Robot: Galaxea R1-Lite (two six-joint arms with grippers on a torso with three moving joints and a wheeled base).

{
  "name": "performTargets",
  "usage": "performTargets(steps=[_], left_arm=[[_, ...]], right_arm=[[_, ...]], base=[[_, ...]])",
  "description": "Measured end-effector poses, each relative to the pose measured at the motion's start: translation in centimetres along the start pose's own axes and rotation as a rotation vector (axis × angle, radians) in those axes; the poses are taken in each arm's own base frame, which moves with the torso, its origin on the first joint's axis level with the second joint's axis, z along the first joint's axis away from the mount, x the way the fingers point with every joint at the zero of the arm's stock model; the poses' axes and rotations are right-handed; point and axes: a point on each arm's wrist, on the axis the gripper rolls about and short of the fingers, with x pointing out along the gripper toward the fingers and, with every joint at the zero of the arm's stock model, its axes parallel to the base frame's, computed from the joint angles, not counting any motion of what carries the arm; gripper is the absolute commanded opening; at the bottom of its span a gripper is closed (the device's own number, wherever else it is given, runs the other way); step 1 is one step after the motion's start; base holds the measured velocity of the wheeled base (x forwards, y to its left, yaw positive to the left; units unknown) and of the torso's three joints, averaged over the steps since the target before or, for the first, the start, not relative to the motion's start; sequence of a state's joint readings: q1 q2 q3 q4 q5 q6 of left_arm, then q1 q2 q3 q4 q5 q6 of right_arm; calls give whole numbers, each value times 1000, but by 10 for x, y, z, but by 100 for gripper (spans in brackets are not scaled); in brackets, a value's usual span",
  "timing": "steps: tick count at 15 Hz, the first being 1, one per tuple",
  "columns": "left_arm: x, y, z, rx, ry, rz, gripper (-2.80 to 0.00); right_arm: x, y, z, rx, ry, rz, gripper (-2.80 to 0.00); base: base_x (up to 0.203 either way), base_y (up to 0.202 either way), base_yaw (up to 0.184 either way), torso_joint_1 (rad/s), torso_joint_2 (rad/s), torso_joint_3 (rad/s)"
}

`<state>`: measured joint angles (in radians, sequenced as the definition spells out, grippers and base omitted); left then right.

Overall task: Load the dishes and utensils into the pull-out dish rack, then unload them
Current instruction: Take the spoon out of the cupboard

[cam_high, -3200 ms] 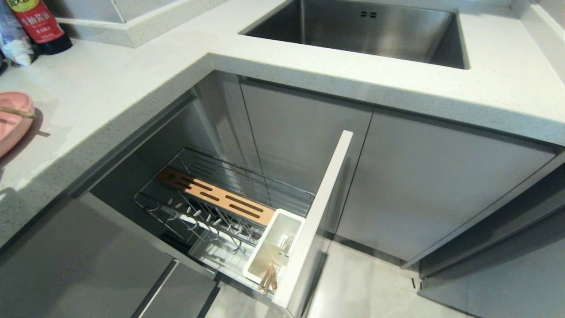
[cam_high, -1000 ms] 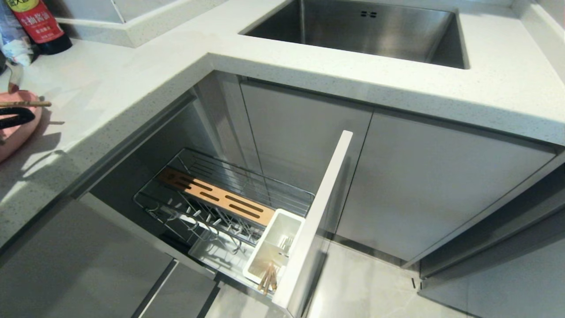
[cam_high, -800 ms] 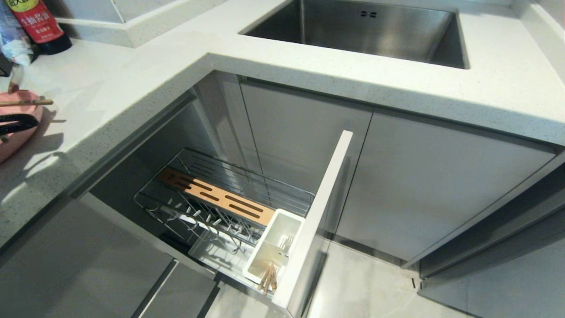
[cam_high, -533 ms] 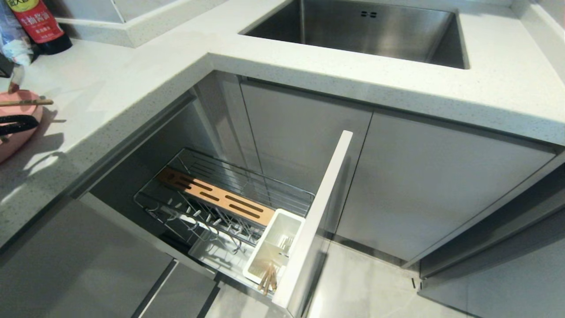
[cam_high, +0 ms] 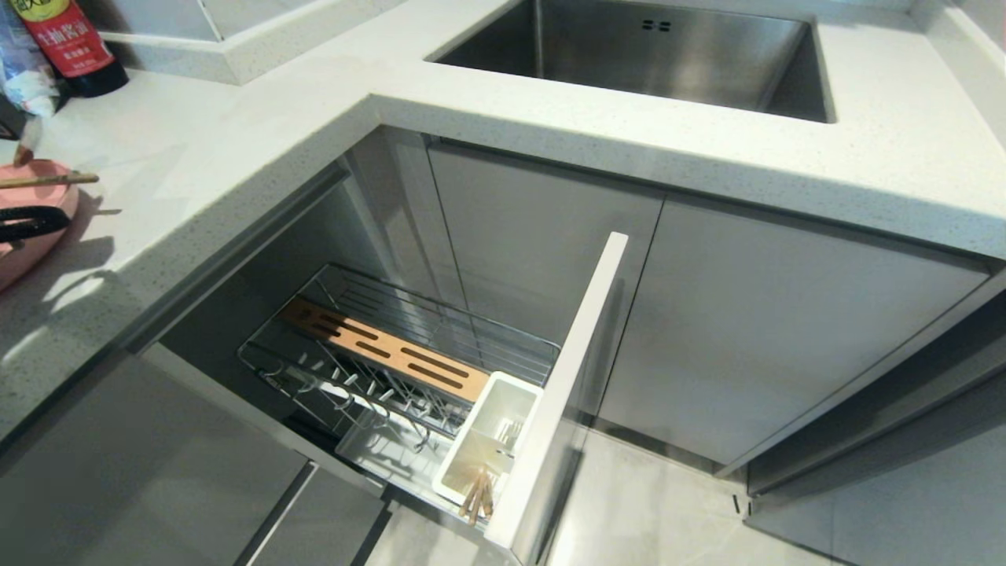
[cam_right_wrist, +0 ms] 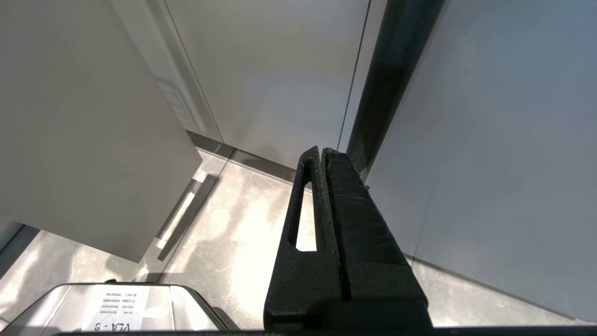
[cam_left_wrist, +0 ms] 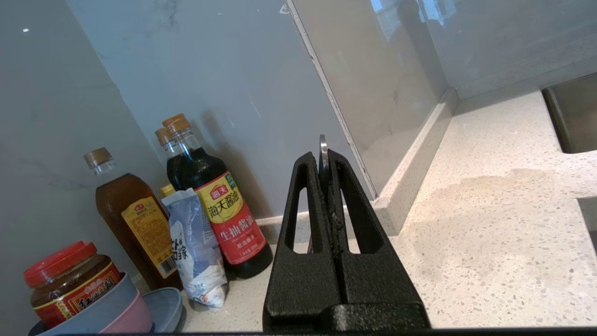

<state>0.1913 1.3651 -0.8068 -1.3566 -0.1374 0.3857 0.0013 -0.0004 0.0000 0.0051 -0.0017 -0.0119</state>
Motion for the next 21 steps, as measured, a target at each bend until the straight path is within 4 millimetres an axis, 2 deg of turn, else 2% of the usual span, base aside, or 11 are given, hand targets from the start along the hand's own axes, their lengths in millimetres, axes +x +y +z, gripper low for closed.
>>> performTargets(steps=[1, 13, 17, 18, 21], left_arm=[[0, 0, 0, -2, 1, 0, 0], [4, 4, 6, 4, -26, 16, 0], [6, 8, 14, 5, -45, 39, 0], [6, 9, 17, 5, -40, 56, -280], [11, 16, 30, -20, -6, 97, -280]], right_arm=[[0, 0, 0, 0, 0, 0, -280], [0, 0, 0, 0, 0, 0, -280], [0, 0, 0, 0, 0, 0, -280], [0, 0, 0, 0, 0, 0, -280], [0, 0, 0, 0, 0, 0, -280]], base=[[0, 0, 0, 0, 0, 0], [0, 0, 0, 0, 0, 0], [0, 0, 0, 0, 0, 0], [0, 0, 0, 0, 0, 0], [0, 0, 0, 0, 0, 0]])
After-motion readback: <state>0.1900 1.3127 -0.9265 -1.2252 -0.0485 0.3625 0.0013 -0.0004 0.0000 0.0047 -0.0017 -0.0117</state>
